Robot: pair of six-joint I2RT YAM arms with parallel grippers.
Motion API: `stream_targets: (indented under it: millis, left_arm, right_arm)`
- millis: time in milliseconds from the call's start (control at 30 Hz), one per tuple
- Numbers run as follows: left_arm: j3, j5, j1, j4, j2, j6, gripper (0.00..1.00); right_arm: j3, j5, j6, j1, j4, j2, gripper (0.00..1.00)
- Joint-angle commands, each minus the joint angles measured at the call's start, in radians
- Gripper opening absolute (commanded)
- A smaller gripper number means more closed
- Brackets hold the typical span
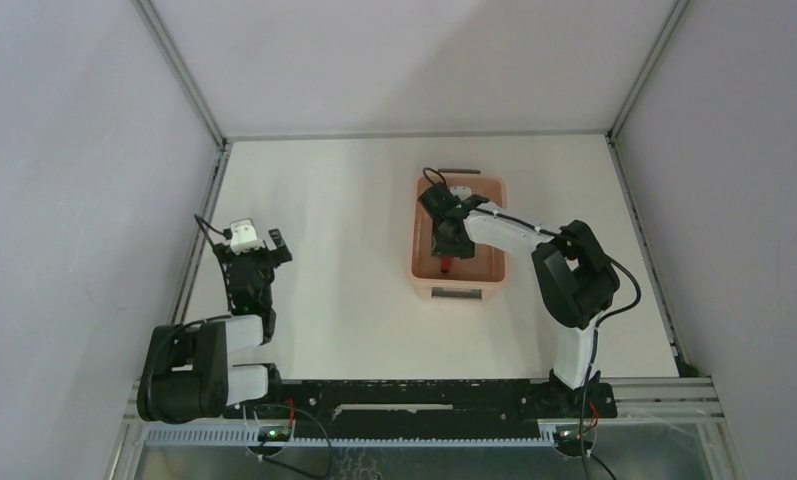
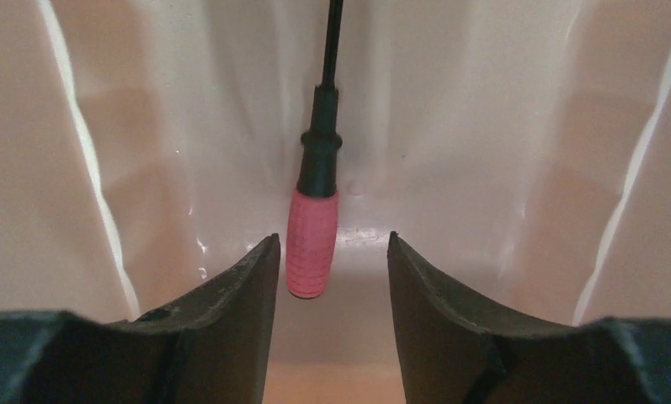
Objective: Put the screwdriver in the bin
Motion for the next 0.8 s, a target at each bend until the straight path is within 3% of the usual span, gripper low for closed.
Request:
stream_targets:
  millis: [0, 233, 333, 433, 533, 767]
  left_arm:
    - [0.034, -0.009, -0.003, 0.028, -0.003, 0.018, 1.00]
    - [0.034, -0.009, -0.003, 0.028, -0.003, 0.018, 1.00]
    - [0.034, -0.009, -0.003, 0.028, -0.003, 0.018, 1.00]
    - [0.034, -0.010, -0.004, 0.028, -0.003, 0.018, 1.00]
    - [0.034, -0.010, -0.003, 0.028, -0.003, 0.018, 1.00]
    - [0.034, -0.010, -0.003, 0.028, -0.004, 0.018, 1.00]
  right_arm:
    - [0.005, 0.030, 0.011, -0.003, 0.043, -0.050, 0.60]
    - [0.007, 0.065, -0.072, -0.007, 0.030, -0.298, 0.73]
    - [0.005, 0.092, -0.124, -0.026, 0.021, -0.419, 0.95]
    - [-0.004, 0.148, -0.210, -0.085, -0.012, -0.482, 1.00]
    - [-0.046, 0.169, -0.286, -0.200, -0.029, -0.542, 1.00]
    - [-0.172, -0.085, -0.400, -0.612, 0.053, -0.698, 0.99]
